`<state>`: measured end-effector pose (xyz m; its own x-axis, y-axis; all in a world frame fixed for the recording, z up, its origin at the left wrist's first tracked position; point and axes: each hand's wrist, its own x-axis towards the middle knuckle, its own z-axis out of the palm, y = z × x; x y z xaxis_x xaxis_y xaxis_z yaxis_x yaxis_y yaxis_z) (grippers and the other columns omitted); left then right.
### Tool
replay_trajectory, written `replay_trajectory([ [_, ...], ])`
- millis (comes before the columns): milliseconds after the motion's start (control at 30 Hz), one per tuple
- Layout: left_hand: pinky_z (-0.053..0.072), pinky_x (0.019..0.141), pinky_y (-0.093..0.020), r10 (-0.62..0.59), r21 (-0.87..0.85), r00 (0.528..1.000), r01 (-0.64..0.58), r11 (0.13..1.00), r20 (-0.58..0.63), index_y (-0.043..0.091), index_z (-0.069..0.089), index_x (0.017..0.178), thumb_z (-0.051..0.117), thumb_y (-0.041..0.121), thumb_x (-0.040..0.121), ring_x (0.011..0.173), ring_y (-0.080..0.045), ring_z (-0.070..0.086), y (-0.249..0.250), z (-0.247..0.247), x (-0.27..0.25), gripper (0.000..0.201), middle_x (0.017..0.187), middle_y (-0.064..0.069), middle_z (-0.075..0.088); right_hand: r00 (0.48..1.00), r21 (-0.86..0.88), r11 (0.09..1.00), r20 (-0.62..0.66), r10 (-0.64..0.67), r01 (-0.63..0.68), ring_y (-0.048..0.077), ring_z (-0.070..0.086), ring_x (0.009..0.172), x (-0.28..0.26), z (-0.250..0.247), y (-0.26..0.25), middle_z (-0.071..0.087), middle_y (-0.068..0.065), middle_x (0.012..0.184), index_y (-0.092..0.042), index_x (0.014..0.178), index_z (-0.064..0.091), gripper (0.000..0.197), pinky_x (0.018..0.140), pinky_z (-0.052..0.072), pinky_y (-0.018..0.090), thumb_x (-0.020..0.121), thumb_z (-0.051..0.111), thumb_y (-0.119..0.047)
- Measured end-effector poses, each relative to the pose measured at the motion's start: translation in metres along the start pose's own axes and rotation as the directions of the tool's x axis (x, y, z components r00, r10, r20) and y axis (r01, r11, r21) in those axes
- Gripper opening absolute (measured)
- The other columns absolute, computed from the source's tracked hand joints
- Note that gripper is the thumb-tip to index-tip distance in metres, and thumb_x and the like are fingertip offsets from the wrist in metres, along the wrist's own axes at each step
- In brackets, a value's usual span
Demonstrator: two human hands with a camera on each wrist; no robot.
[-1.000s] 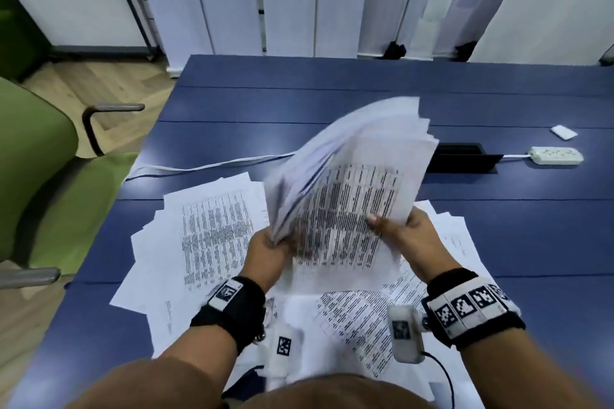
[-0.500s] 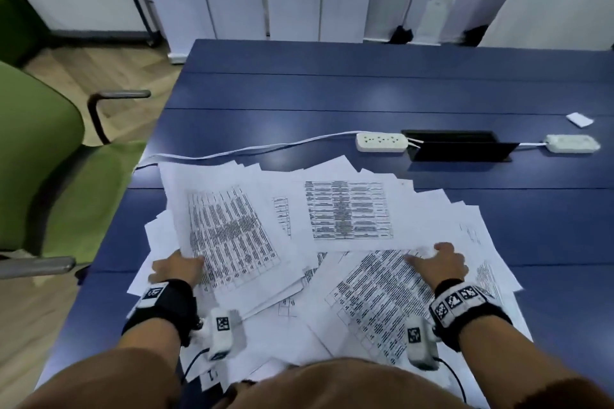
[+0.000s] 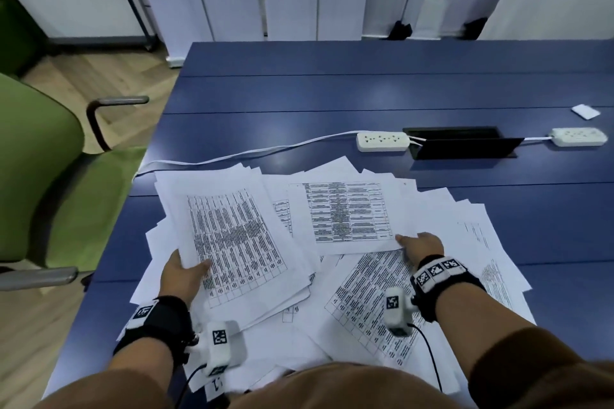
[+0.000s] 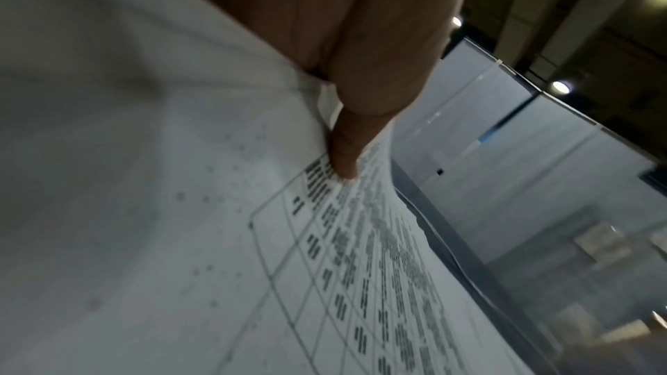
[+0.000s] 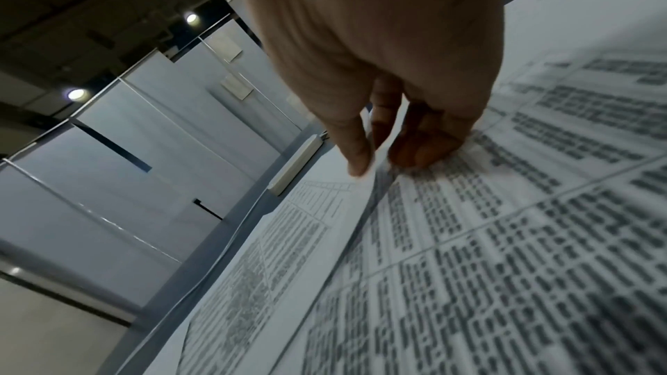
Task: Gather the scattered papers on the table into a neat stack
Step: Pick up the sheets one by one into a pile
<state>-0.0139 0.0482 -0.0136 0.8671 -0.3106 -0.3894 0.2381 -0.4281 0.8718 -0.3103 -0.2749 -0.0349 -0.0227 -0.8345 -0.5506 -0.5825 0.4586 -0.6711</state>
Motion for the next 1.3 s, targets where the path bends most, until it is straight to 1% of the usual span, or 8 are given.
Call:
replay_trajectory([
  [300,0.037,0.106,-0.037,0.024,-0.439,0.991,0.037,0.898,0.132,0.008,0.043,0.135,0.057,-0.006,0.091,0.115,-0.022,0.057,0.018,-0.011,-0.007,0.049,0.124,-0.006,0.06,0.989,0.332,0.94,0.089,-0.116,0.08,0.04,0.061,0.087,-0.024,-0.006,-0.003,0.058,0.02,0.108,0.002,0.109,0.053,0.02,0.051,0.059,0.03,0.093,0.045,0.011],
  [467,0.046,0.1,-0.044,-0.04,-0.585,0.949,0.225,0.779,0.313,0.011,0.032,0.146,0.081,0.015,0.072,0.128,-0.022,0.053,0.027,0.018,-0.001,0.089,0.145,-0.013,0.048,0.982,0.365,0.931,0.175,-0.07,0.001,0.037,0.064,0.074,-0.034,-0.015,-0.005,0.062,0.027,0.105,0.007,0.109,0.053,0.023,0.067,0.061,0.044,0.091,0.041,0.013],
  [600,0.055,0.087,-0.042,0.06,-0.536,0.911,0.186,0.824,0.408,0.016,0.051,0.131,0.06,-0.003,0.089,0.105,-0.02,0.067,0.045,0.06,-0.019,0.047,0.118,-0.004,0.068,0.979,0.439,0.877,-0.035,-0.2,0.195,0.033,0.063,0.082,-0.046,-0.037,-0.022,0.065,0.02,0.101,0.001,0.108,0.059,0.02,0.066,0.059,0.034,0.091,0.049,0.005],
  [833,0.038,0.109,-0.052,0.026,0.038,0.88,-0.05,0.998,0.475,0.028,0.023,0.151,0.078,-0.003,0.074,0.133,-0.029,0.044,-0.002,0.09,-0.03,0.099,0.148,-0.006,0.043,0.672,0.393,0.558,-0.273,-0.689,0.731,0.015,0.062,0.098,-0.098,-0.11,-0.105,0.065,0.001,0.103,-0.025,0.105,0.057,0.013,0.09,0.051,0.03,0.098,0.053,-0.015],
  [967,0.027,0.116,-0.045,0.052,0.081,0.842,-0.113,0.99,0.537,0.048,0.009,0.15,0.078,0.003,0.075,0.144,-0.017,0.024,0.0,0.094,-0.045,0.112,0.161,0.01,0.016,0.516,0.392,0.375,-0.365,-0.775,0.84,0.013,0.059,0.093,-0.14,-0.129,-0.137,0.062,0.001,0.098,-0.026,0.099,0.054,0.009,0.09,0.051,0.031,0.099,0.052,-0.017],
  [1100,0.018,0.109,-0.025,0.182,0.101,0.793,-0.292,0.951,0.581,0.05,0.015,0.149,0.064,-0.004,0.086,0.141,-0.001,0.011,0.018,0.098,-0.062,0.095,0.155,0.024,0.012,0.572,0.379,0.449,-0.333,-0.75,0.809,0.008,0.063,0.091,-0.126,-0.12,-0.144,0.064,0.001,0.102,-0.025,0.101,0.052,0.014,0.086,0.053,0.028,0.099,0.048,-0.012],
  [1200,0.029,0.109,-0.027,0.083,0.038,0.816,-0.128,0.991,0.572,0.046,0.063,0.114,0.059,0.042,0.092,0.137,-0.01,0.039,0.033,0.1,-0.074,0.023,0.141,0.011,0.049,0.686,0.28,0.634,-0.155,-0.711,0.721,0.018,0.061,0.098,-0.095,-0.087,-0.129,0.063,0.009,0.113,-0.014,0.115,0.05,0.027,0.089,0.05,0.028,0.093,0.045,-0.001],
  [1300,0.039,0.104,-0.039,-0.112,0.113,0.84,0.06,0.992,0.532,0.036,0.074,0.092,0.031,0.086,0.077,0.114,-0.014,0.057,0.036,0.1,-0.076,0.069,0.121,0.009,0.064,0.766,0.197,0.747,-0.035,-0.641,0.635,0.025,0.06,0.099,-0.084,-0.043,-0.105,0.062,0.012,0.114,-0.012,0.12,0.048,0.035,0.081,0.046,0.023,0.089,0.044,0.003],
])
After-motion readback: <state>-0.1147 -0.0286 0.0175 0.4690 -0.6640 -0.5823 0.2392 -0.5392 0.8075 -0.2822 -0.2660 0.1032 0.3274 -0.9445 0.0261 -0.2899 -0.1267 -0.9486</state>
